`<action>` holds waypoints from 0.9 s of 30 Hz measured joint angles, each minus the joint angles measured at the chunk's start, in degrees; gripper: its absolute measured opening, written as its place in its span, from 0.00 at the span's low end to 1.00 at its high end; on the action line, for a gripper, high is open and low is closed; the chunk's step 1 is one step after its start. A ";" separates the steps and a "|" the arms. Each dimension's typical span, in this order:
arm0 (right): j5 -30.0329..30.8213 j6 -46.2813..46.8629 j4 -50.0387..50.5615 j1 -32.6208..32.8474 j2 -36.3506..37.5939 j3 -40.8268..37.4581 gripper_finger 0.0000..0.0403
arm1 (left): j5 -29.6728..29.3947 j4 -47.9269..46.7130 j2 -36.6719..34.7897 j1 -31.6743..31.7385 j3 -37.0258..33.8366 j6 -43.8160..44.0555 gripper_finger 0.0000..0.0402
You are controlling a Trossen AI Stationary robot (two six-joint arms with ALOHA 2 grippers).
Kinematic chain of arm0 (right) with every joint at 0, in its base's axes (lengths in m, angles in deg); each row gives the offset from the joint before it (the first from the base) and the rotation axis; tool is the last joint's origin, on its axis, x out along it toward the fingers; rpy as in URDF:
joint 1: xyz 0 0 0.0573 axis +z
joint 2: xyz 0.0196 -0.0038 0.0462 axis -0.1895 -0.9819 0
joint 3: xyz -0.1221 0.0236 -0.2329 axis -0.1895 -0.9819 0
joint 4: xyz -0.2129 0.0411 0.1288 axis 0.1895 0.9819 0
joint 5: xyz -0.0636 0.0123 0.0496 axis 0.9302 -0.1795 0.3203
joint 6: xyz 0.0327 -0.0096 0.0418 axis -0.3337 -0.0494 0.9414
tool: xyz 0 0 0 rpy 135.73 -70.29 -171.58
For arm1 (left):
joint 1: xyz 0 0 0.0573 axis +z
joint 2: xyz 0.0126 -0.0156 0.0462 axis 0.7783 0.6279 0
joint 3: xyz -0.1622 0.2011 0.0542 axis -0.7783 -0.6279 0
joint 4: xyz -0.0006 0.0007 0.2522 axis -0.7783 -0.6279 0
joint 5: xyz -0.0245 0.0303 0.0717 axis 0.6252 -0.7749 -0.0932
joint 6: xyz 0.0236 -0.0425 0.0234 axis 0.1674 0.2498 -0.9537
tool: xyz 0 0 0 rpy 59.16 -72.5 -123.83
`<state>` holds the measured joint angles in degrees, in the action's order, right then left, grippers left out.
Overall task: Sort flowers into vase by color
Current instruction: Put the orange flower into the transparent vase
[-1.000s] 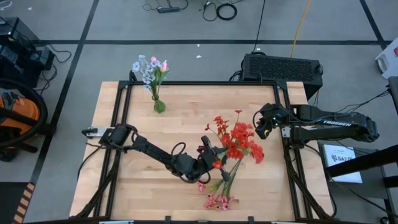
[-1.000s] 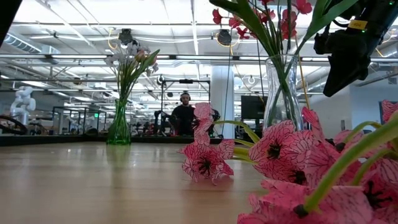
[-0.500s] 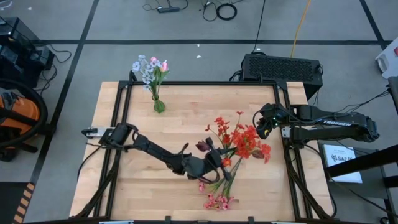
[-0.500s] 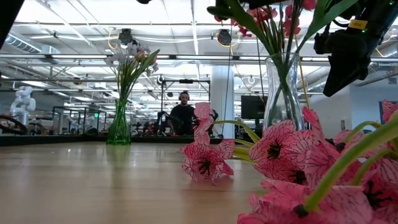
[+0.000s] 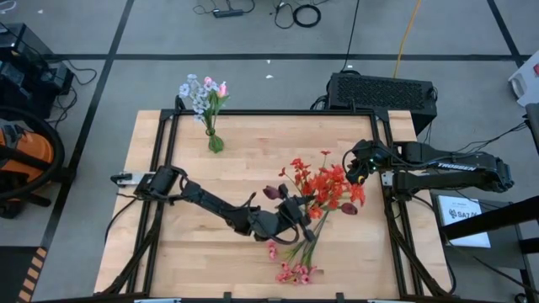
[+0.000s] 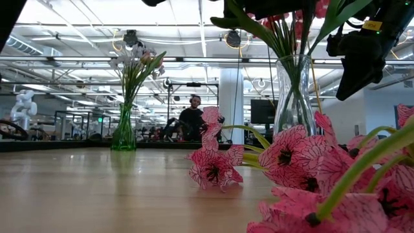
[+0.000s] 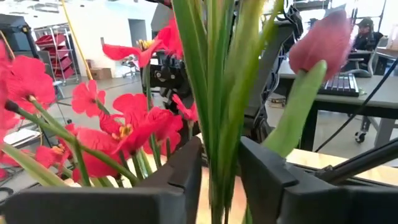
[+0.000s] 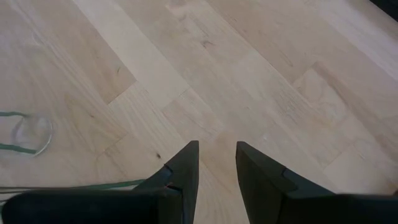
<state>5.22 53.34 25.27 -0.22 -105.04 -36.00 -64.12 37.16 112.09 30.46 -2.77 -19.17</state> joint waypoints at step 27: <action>-2.70 -8.31 3.98 -0.02 0.00 0.00 0.24 | -24.00 -13.07 -16.36 -11.77 0.02 -12.53 0.40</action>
<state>2.52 45.03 29.26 -0.24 -105.04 -36.00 -88.12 24.09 95.72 18.69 -2.75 -31.70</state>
